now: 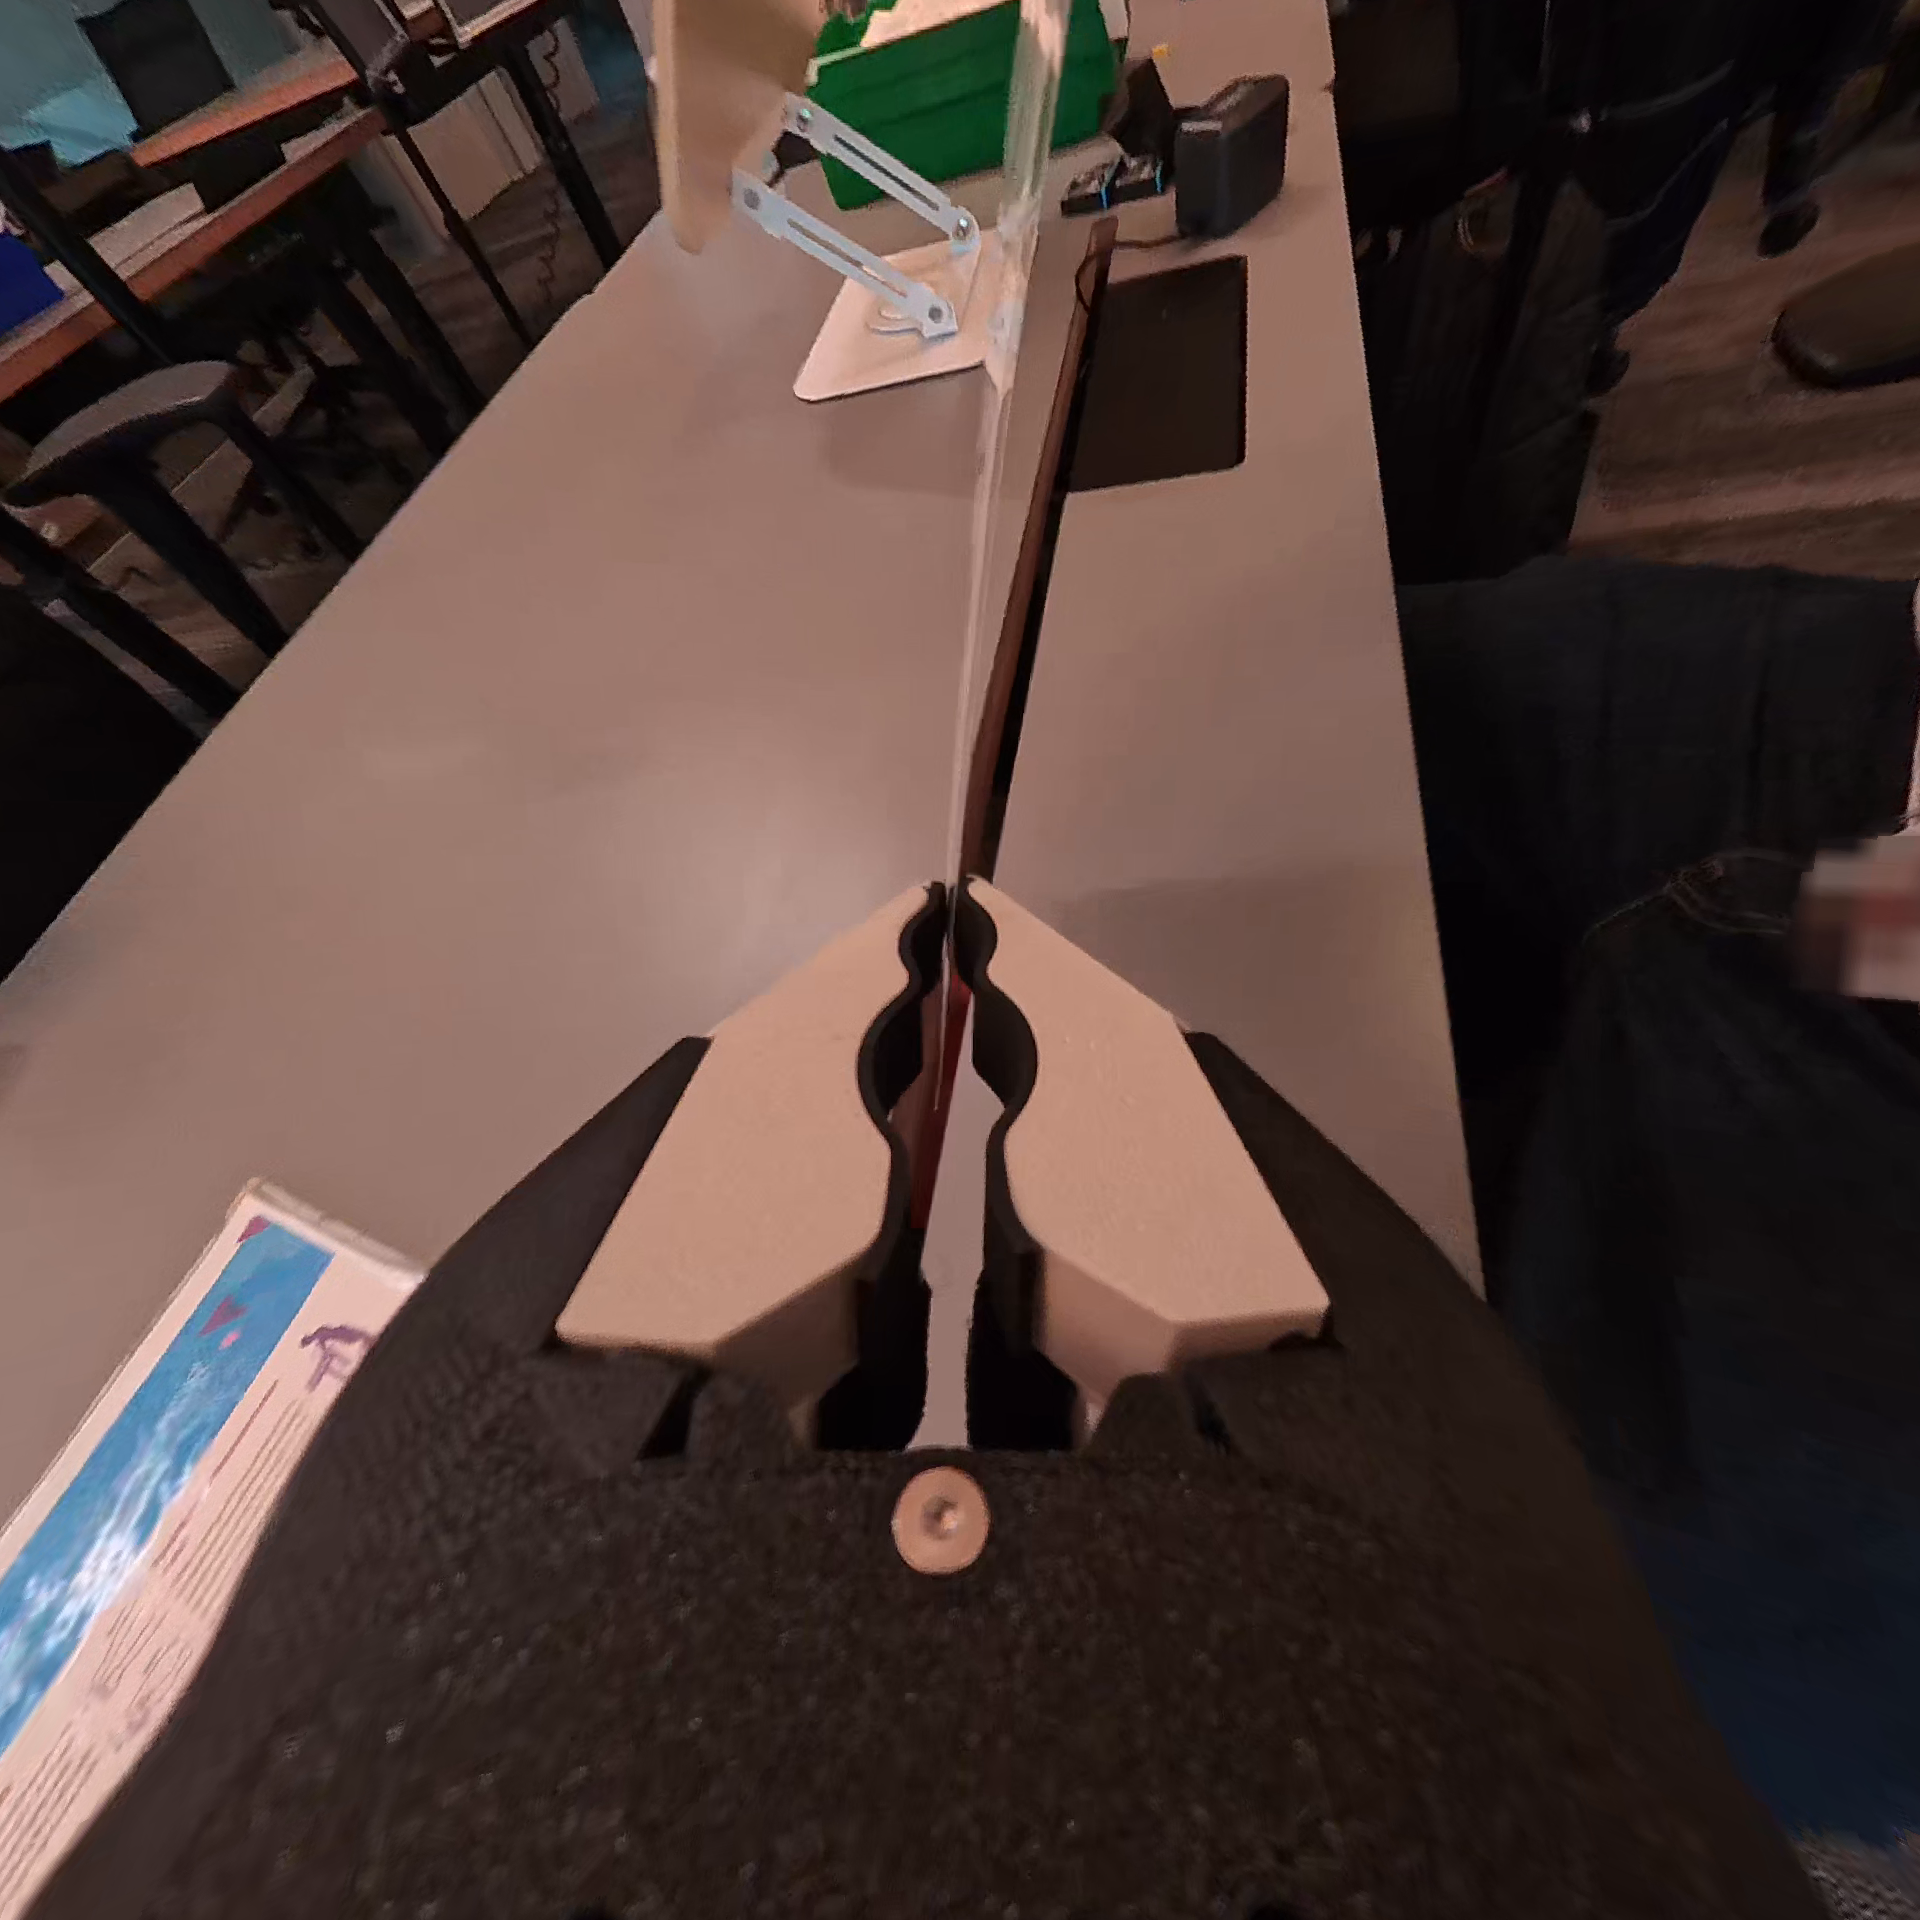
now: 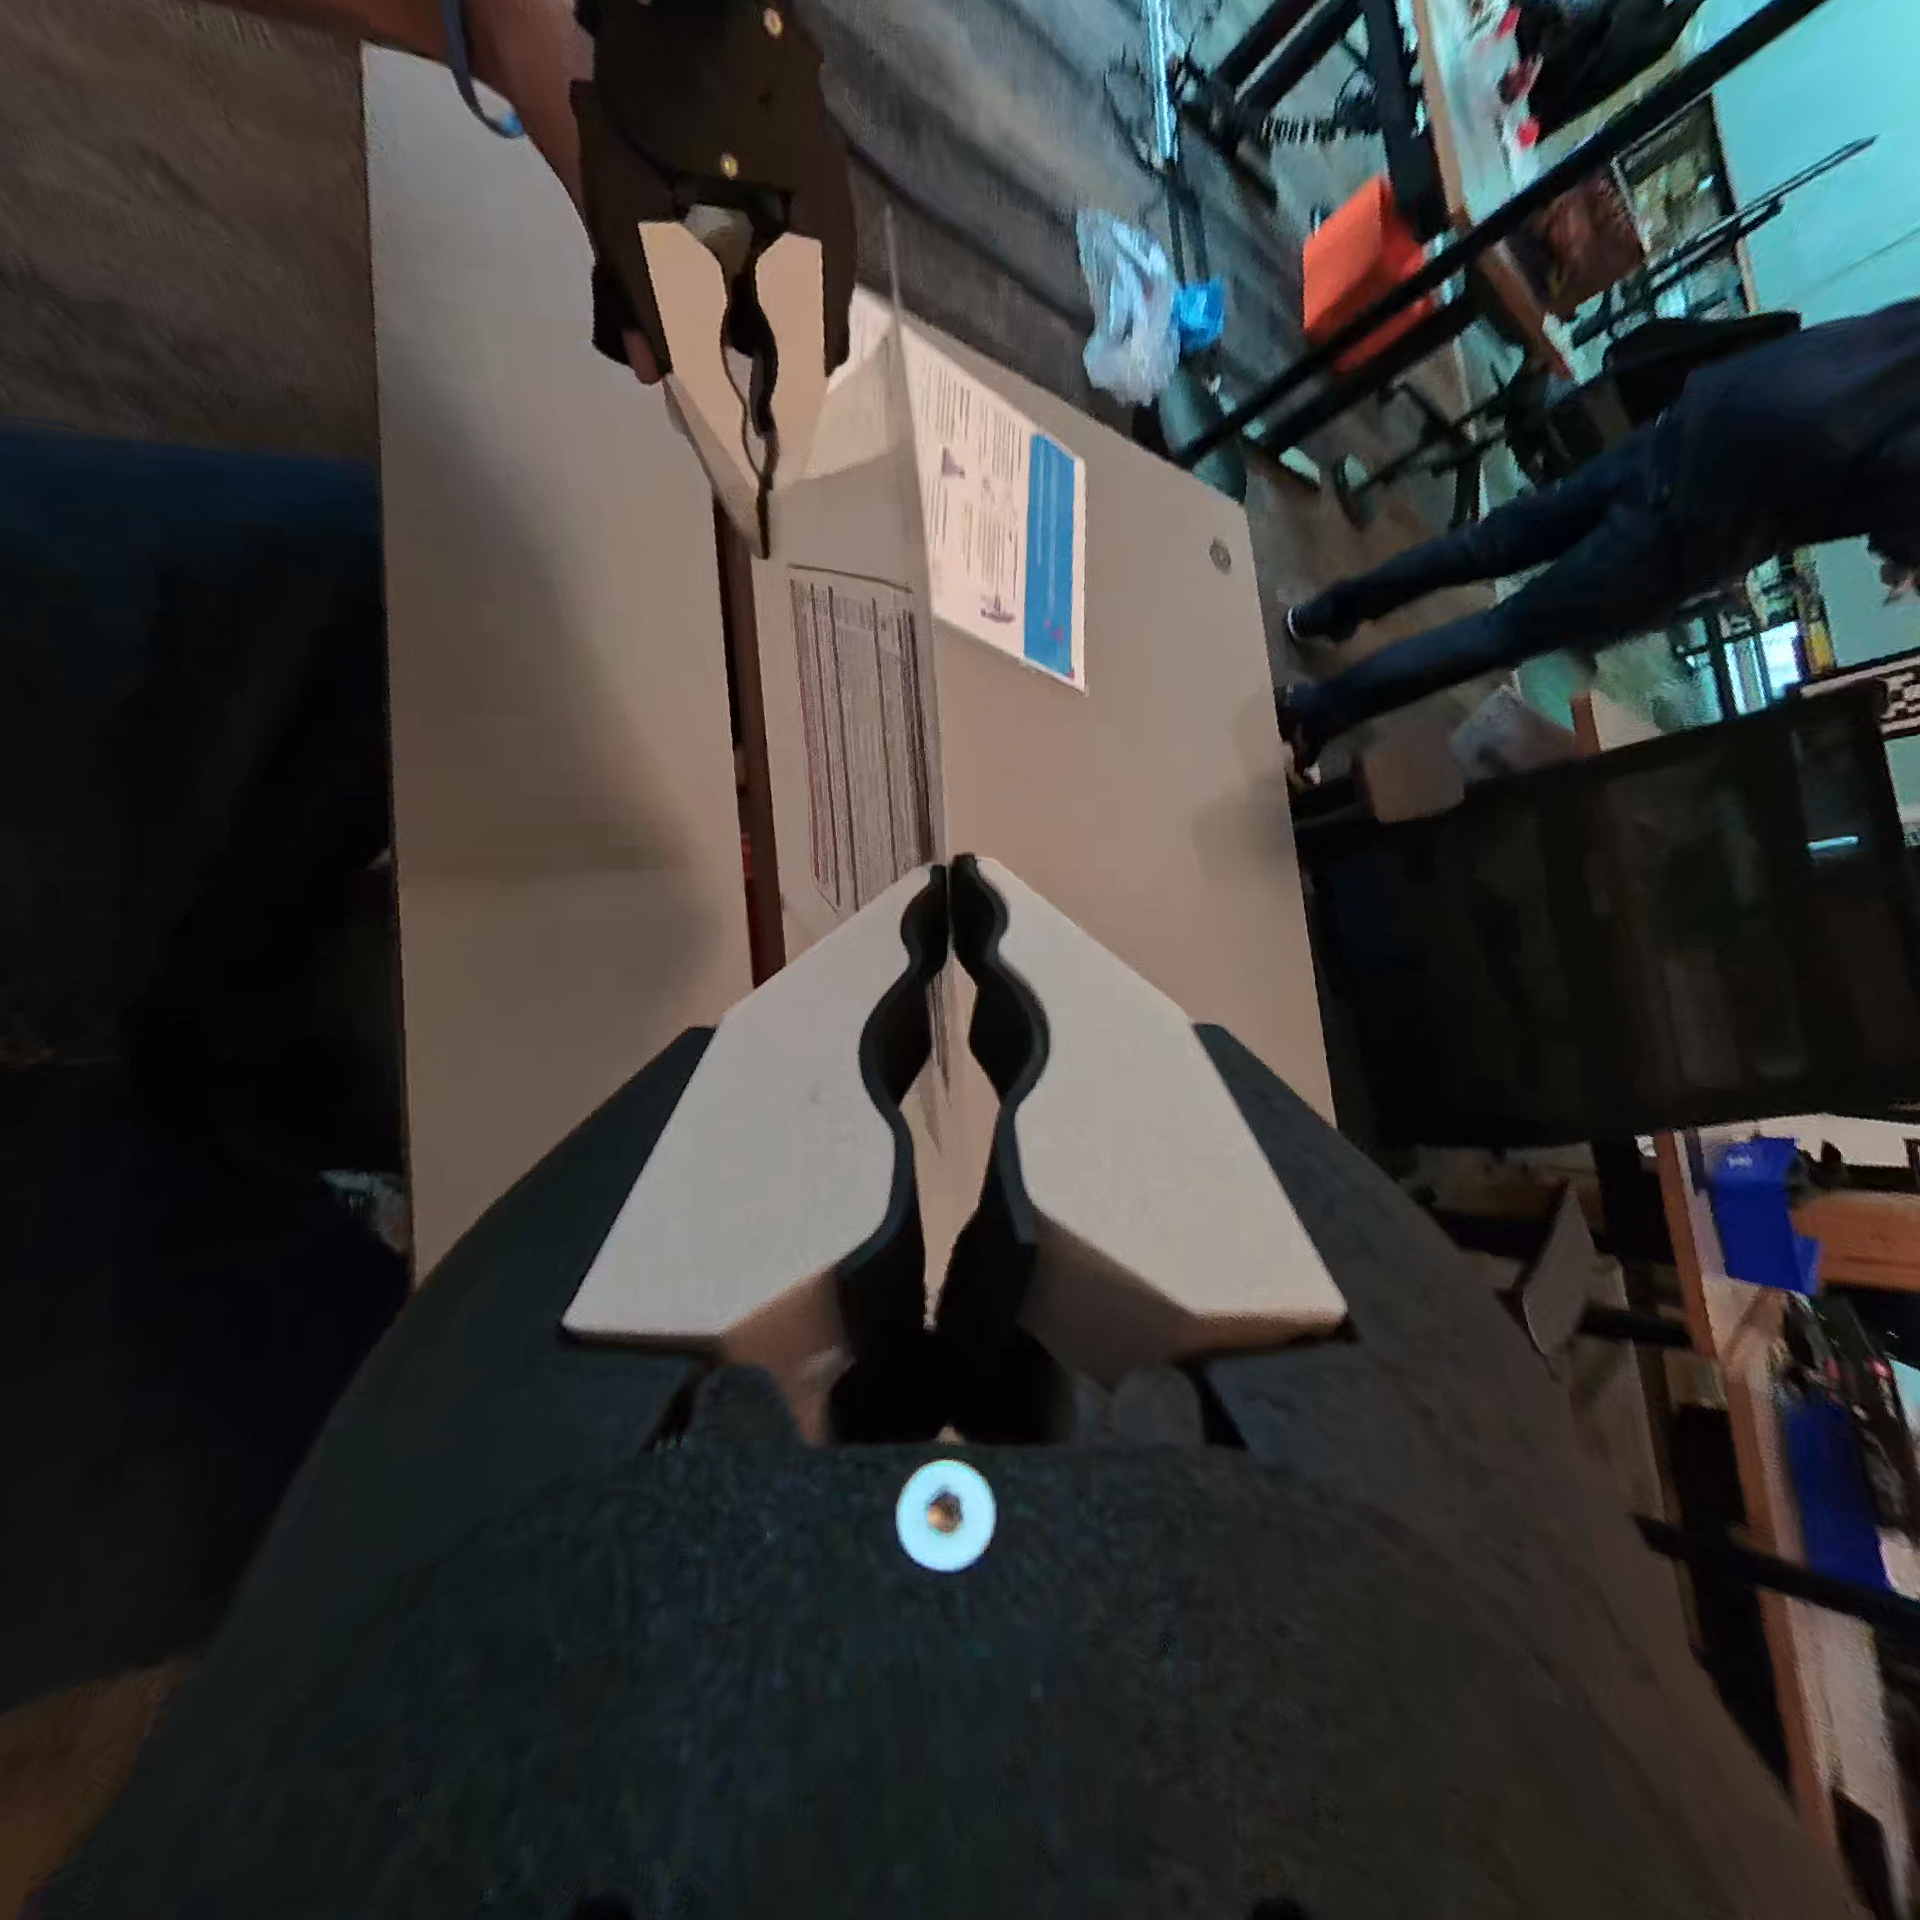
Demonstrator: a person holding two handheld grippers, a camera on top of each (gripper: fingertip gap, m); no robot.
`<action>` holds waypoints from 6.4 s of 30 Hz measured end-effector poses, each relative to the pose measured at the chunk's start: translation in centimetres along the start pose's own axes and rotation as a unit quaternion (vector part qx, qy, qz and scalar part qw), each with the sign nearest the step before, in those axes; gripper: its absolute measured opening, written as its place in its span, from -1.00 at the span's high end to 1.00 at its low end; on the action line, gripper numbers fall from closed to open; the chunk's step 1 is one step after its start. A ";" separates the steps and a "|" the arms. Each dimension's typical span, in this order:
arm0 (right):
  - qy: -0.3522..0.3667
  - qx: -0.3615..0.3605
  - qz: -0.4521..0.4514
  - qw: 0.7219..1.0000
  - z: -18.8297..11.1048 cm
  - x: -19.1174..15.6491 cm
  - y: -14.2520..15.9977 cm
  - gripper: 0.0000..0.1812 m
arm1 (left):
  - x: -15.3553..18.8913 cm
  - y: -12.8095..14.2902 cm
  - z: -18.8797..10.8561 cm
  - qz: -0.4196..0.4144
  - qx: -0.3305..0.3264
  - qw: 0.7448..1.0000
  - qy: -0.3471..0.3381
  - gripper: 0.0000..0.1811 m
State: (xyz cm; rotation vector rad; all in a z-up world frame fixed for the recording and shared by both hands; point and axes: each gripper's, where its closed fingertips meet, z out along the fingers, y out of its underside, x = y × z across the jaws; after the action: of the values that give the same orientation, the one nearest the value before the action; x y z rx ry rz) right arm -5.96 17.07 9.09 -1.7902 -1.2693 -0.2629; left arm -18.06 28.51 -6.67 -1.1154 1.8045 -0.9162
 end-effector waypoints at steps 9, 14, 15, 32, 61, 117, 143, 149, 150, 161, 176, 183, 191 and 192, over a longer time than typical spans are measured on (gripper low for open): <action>-0.031 -0.093 -0.034 0.995 0.6 -5.2 1.1 1.00 | 1.9 3.7 6.2 0.052 -0.049 0.997 0.020 1.00; -0.038 -0.140 -0.041 0.989 2.0 -6.8 3.1 1.00 | 2.1 6.1 8.5 0.066 -0.101 0.992 0.045 1.00; -0.046 -0.143 -0.032 0.988 2.2 -7.1 3.4 1.00 | 2.1 6.4 8.8 0.064 -0.112 0.990 0.053 1.00; -0.054 -0.218 0.025 0.974 5.3 -7.6 7.8 1.00 | 3.8 5.3 9.1 0.011 -0.111 0.993 0.044 0.71; -0.057 -0.225 0.059 0.971 14.5 -11.3 10.8 1.00 | 2.9 8.6 10.8 -0.069 -0.178 0.980 -0.056 0.68; -0.006 -0.199 0.068 0.978 15.8 -13.0 11.1 0.91 | 6.9 0.8 9.0 -0.014 -0.110 0.991 -0.082 0.92; 0.016 0.078 0.411 0.908 10.5 -16.4 10.7 0.60 | 8.6 3.9 3.8 -0.210 -0.063 0.970 -0.106 0.84; 0.009 0.103 0.440 0.892 10.6 -16.3 10.5 0.60 | 7.3 4.2 2.0 -0.243 -0.048 0.959 -0.135 0.84; 0.012 0.102 0.435 0.895 10.6 -16.2 10.5 0.60 | 6.5 4.4 1.2 -0.251 -0.045 0.955 -0.148 0.83; -0.001 0.117 0.434 0.893 10.5 -16.3 10.1 0.60 | -11.3 24.0 -17.8 -0.486 -0.179 0.811 -0.272 0.41; -0.011 0.098 0.418 0.903 10.6 -16.9 9.5 0.61 | -14.2 29.8 -19.1 -0.623 -0.090 0.751 -0.199 0.64; -0.009 0.102 0.394 0.913 11.6 -15.6 8.6 0.66 | -14.1 26.5 -20.8 -0.531 -0.090 0.811 -0.228 1.00; -0.018 0.175 0.372 0.911 14.6 -10.1 6.4 0.59 | -14.0 14.1 -21.0 -0.323 -0.081 0.913 -0.236 1.00; -0.016 0.193 0.368 0.909 14.9 -8.8 5.9 0.59 | -13.9 12.2 -20.9 -0.302 -0.078 0.921 -0.232 1.00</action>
State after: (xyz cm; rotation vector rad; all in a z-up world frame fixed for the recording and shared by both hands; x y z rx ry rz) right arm -9.52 22.26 -8.10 -1.7813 -0.5319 0.4195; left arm -36.98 48.91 -5.17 -1.8731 1.1661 -0.7572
